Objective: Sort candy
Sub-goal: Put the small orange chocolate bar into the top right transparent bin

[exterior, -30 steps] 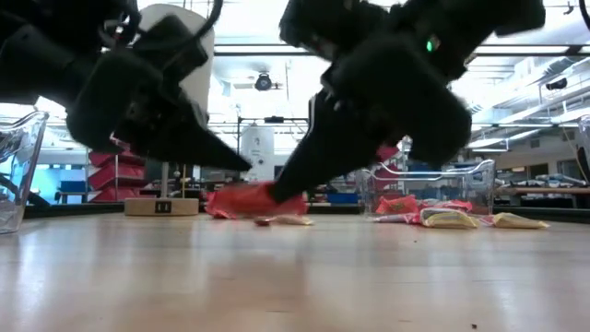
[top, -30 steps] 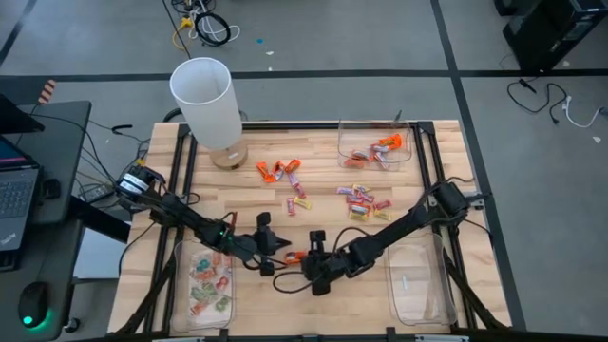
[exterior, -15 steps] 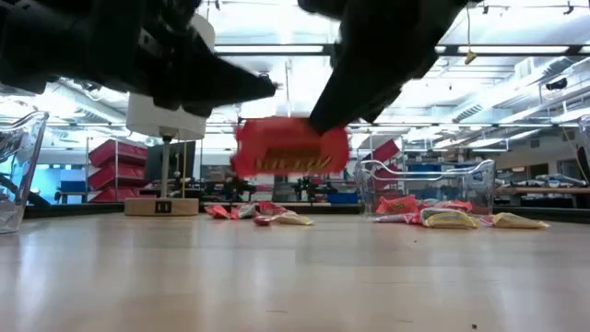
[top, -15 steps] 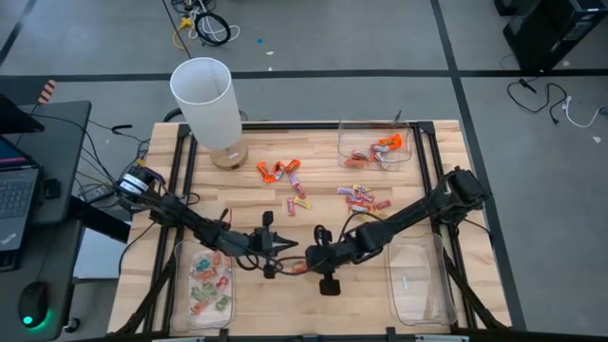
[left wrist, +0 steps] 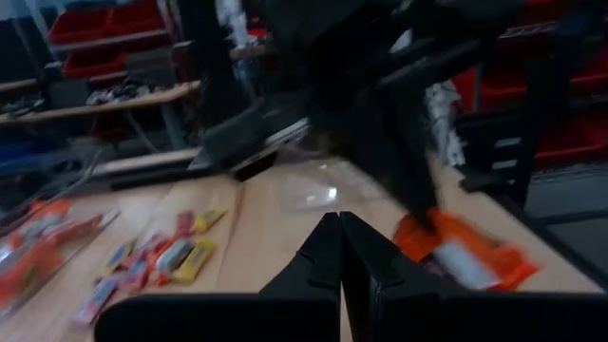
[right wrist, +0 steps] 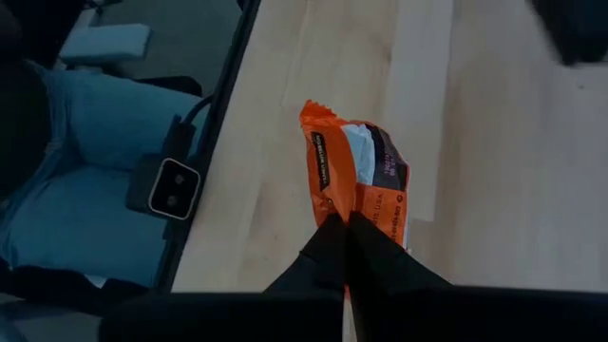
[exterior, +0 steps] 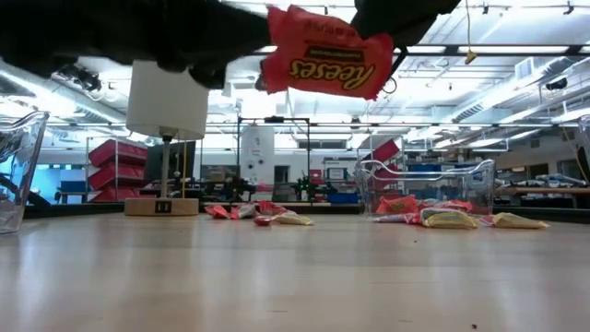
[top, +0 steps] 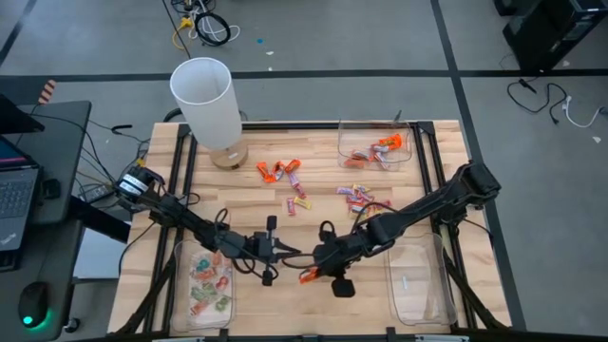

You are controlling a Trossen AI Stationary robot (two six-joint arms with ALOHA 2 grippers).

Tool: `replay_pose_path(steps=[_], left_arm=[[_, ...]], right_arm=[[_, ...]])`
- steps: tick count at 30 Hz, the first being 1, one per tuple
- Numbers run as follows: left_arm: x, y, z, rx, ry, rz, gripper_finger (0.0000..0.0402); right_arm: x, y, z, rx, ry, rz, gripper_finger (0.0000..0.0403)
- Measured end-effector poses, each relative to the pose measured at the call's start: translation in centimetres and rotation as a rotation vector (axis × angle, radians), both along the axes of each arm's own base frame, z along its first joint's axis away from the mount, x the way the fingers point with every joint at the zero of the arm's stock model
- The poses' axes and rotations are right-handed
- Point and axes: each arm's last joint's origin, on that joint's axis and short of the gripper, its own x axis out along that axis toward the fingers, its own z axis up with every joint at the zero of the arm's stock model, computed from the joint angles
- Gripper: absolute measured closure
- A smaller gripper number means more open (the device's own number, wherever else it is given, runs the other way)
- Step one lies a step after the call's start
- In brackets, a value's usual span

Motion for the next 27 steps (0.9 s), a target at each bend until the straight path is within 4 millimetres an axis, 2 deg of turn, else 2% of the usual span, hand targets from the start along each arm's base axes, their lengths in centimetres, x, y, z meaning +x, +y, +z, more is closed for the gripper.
replay_pose_path(steps=[5, 9, 17, 21, 27], left_arm=[[0.7, -0.5, 1.0, 0.038, -0.035, -0.045, 0.0401], [0.4, -0.9, 1.6, 0.058, -0.053, -0.061, 0.0401], [-1.6, -1.5, 4.2, 0.067, 0.005, -0.065, 0.0401], [-2.9, -1.7, 5.5, 0.102, 0.028, -0.032, 0.0401], [-4.7, -1.9, 7.4, 0.086, 0.016, -0.031, 0.0401]], right_arm=[[-0.4, -0.2, 0.1, -0.016, 0.029, -0.004, 0.0403], [-1.1, -0.5, 0.2, -0.020, 0.094, -0.026, 0.0403], [-3.0, -1.9, 3.0, -0.022, 0.106, -0.072, 0.0403], [-4.1, -3.6, 5.0, -0.022, 0.083, -0.123, 0.0403], [-6.5, -7.9, 8.3, -0.001, 0.069, -0.243, 0.0403]])
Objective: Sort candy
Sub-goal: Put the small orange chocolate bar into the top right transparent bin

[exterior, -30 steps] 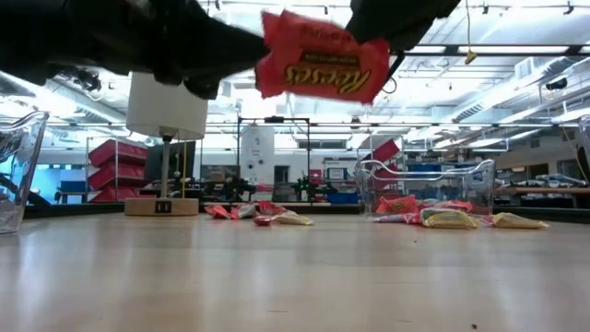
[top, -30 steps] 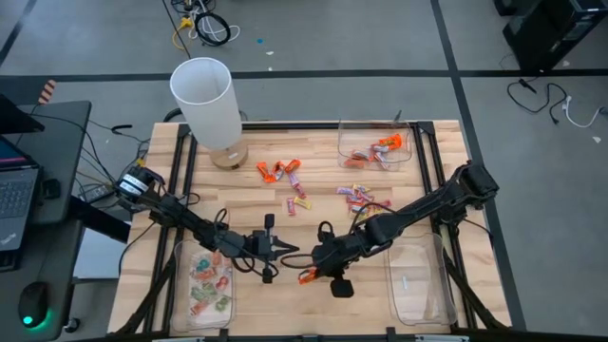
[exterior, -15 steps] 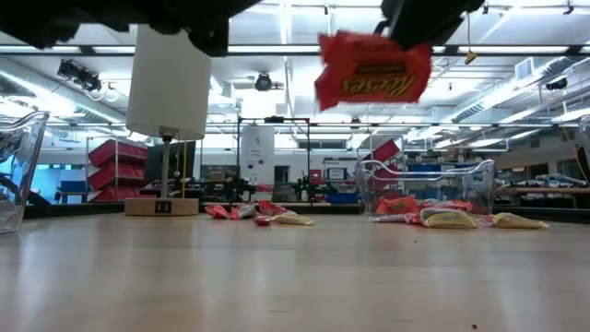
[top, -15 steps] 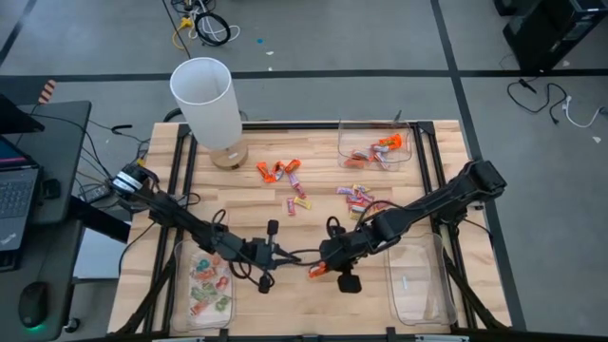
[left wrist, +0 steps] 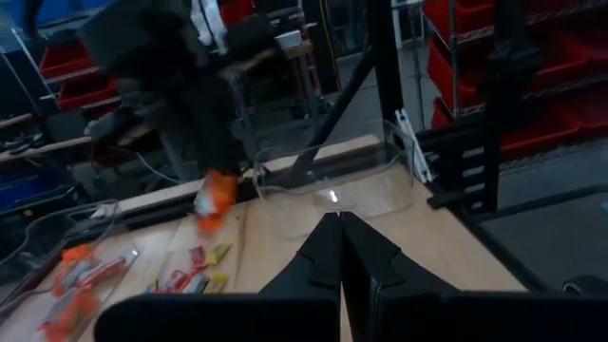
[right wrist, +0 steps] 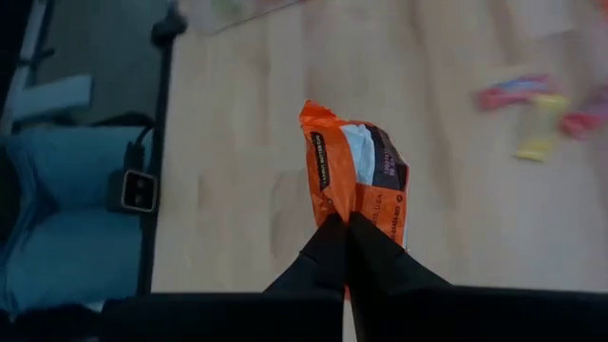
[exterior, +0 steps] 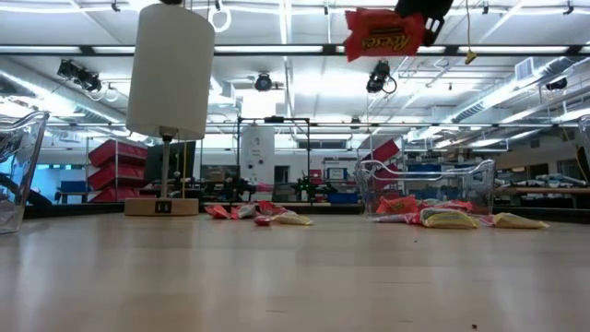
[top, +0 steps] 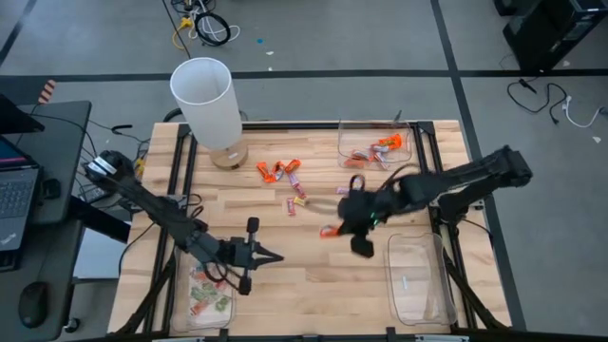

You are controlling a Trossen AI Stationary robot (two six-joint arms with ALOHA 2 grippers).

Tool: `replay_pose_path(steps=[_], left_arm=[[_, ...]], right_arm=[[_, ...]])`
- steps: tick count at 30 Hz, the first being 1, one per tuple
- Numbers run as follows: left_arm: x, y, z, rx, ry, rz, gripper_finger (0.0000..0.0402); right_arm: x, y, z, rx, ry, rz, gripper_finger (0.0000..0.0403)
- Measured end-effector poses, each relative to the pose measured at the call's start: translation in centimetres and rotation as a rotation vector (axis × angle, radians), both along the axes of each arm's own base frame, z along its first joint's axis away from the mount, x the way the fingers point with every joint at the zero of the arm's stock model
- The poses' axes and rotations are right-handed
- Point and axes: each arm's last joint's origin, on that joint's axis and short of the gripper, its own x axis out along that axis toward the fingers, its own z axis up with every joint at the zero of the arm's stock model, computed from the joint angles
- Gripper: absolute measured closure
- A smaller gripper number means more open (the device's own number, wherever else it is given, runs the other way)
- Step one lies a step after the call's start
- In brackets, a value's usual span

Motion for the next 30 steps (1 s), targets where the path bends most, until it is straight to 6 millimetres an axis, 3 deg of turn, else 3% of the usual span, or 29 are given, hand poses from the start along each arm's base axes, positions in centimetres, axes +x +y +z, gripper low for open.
replay_pose_path(steps=[9, 16, 24, 30], left_arm=[[-1.0, -0.3, 0.5, 0.056, 0.006, 0.055, 0.0401], [-1.3, 0.2, 0.1, 0.117, 0.030, 0.299, 0.0401], [-2.1, 0.4, 0.8, 0.205, 0.027, 0.410, 0.0401], [-2.9, 1.0, 1.0, 0.269, 0.079, 0.407, 0.0401]], right_arm=[[-4.6, -8.7, 3.5, -0.010, -0.028, -0.327, 0.0403], [-7.3, -15.4, 4.2, 0.031, -0.050, -0.565, 0.0403], [-9.3, -22.2, 1.9, 0.087, -0.002, -0.625, 0.0403], [-9.8, -26.5, -1.1, 0.111, 0.074, -0.620, 0.0403]])
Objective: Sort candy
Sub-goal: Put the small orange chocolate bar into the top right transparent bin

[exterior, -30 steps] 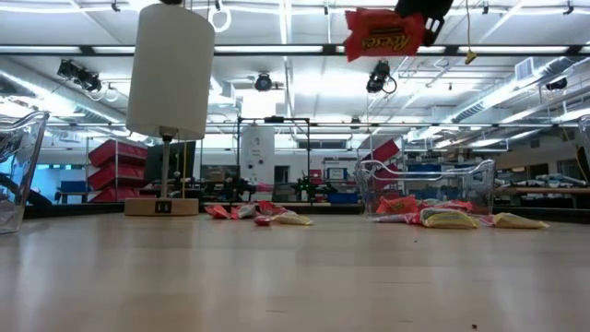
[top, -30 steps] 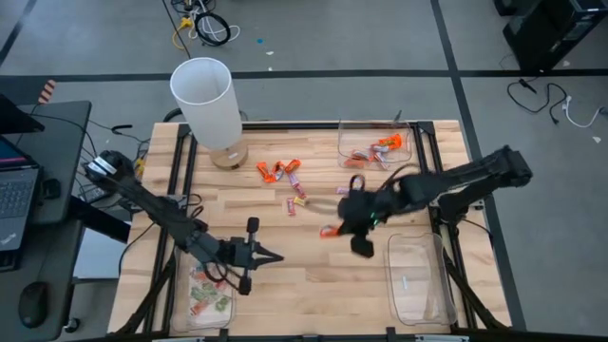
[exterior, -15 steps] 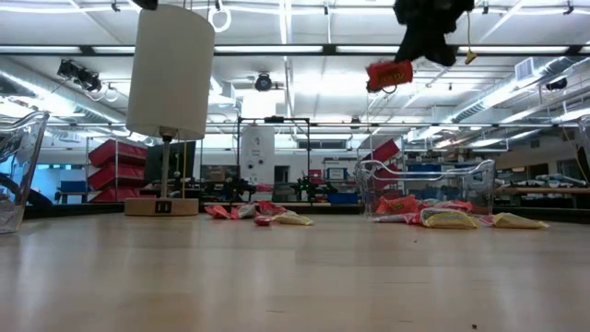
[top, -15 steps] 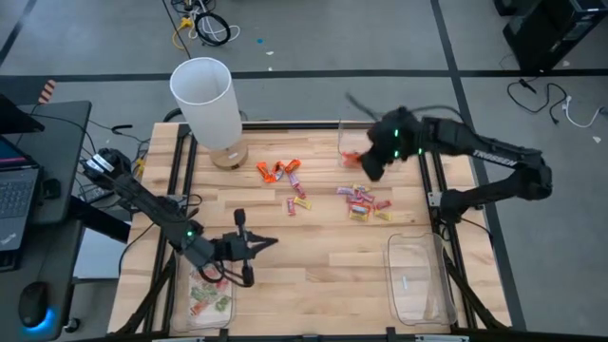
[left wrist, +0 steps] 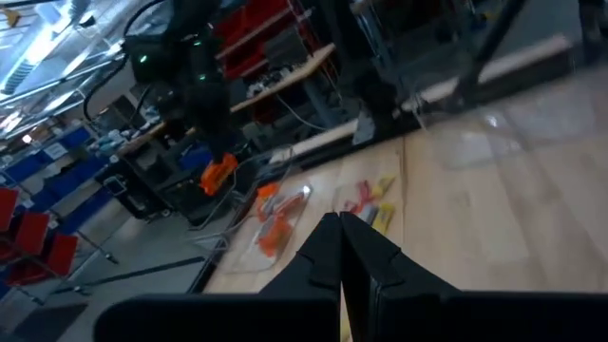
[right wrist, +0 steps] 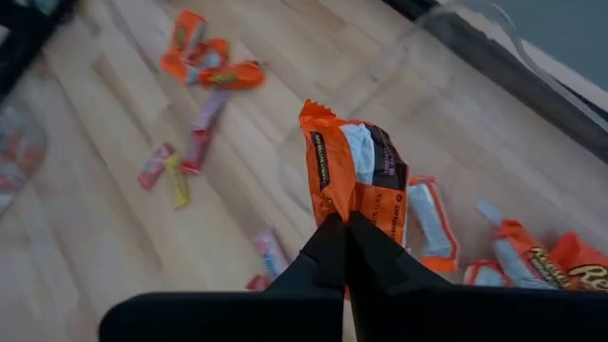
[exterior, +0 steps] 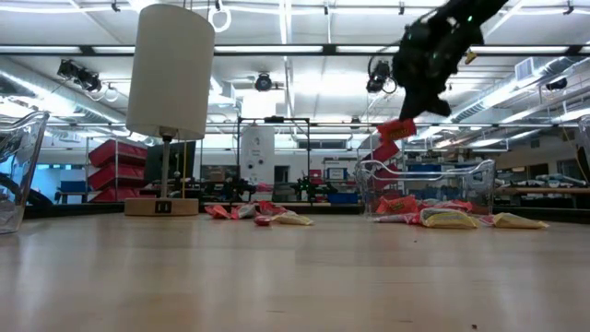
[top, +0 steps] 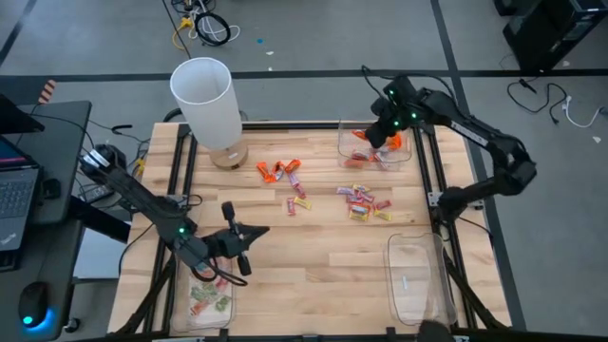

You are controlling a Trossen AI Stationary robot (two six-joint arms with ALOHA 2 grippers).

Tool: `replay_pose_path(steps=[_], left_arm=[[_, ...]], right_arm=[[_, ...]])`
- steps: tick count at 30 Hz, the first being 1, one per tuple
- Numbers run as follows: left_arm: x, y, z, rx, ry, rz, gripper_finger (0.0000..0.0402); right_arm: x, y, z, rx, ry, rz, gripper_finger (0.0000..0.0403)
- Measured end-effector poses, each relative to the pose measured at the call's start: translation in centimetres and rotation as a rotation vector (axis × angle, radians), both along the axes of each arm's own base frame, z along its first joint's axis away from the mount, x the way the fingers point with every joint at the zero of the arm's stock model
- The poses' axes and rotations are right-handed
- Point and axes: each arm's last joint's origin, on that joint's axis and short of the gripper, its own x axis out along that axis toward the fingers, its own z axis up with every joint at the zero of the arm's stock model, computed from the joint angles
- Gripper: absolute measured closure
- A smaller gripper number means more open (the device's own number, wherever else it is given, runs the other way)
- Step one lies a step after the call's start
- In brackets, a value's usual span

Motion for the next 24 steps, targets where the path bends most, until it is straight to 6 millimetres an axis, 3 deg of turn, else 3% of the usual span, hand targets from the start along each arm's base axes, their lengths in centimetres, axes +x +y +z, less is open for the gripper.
replay_pose_path(steps=[10, 17, 24], left_arm=[[-0.5, 0.3, -1.1, 0.091, 0.136, -0.053, 0.0401], [-0.7, 0.4, -1.5, 0.060, 0.159, -0.042, 0.0401], [-0.8, 0.6, -1.8, 0.079, 0.185, -0.031, 0.0401]], right_arm=[[0.3, -5.6, -6.8, 0.135, 0.088, 0.005, 0.0403], [1.1, -6.9, -9.8, 0.133, 0.183, 0.004, 0.0403], [1.9, -6.8, -10.4, 0.119, 0.190, 0.027, 0.0403]])
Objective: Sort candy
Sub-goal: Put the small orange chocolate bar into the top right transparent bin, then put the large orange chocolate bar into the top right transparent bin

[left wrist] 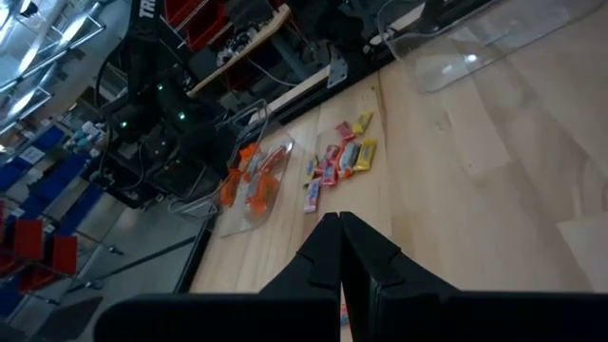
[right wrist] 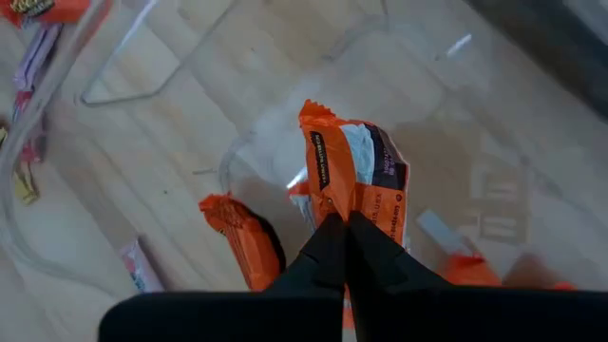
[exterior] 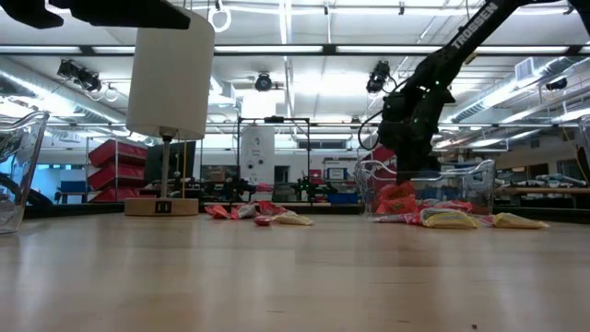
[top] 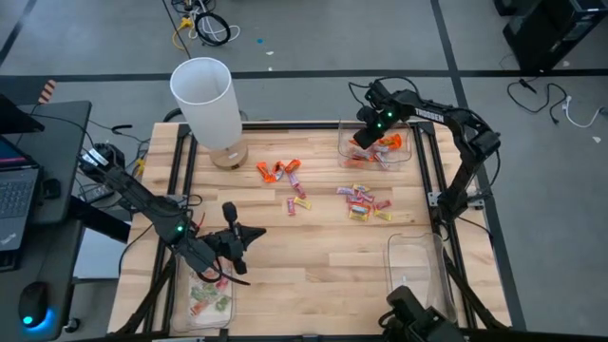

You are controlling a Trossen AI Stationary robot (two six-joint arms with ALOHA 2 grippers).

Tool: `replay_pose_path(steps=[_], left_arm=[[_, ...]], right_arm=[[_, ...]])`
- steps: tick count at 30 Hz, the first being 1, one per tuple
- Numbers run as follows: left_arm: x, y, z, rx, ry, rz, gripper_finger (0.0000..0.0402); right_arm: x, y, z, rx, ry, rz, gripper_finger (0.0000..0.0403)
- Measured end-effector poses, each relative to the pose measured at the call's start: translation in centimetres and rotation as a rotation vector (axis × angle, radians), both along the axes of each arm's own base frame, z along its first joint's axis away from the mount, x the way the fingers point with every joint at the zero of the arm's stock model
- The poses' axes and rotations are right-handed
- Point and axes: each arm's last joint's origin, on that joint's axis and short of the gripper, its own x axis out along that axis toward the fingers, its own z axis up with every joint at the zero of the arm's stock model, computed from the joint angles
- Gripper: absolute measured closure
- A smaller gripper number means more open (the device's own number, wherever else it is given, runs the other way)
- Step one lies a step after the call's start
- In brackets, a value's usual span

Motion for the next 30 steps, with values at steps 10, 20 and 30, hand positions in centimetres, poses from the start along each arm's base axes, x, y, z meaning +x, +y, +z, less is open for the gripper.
replay_pose_path(steps=[10, 20, 30], left_arm=[[-0.1, 0.2, 0.0, 0.040, 0.001, 0.040, 0.0401], [-0.1, 0.4, 0.3, 0.170, -0.002, 0.130, 0.0401], [-0.7, 1.1, 1.4, 0.240, -0.026, 0.232, 0.0401]], right_arm=[[0.9, 0.8, 0.0, 0.011, -0.002, 0.023, 0.0401], [1.0, 0.9, -0.1, -0.016, 0.078, -0.055, 0.0339], [1.4, 1.7, 0.6, -0.069, 0.103, 0.032, 0.0321]])
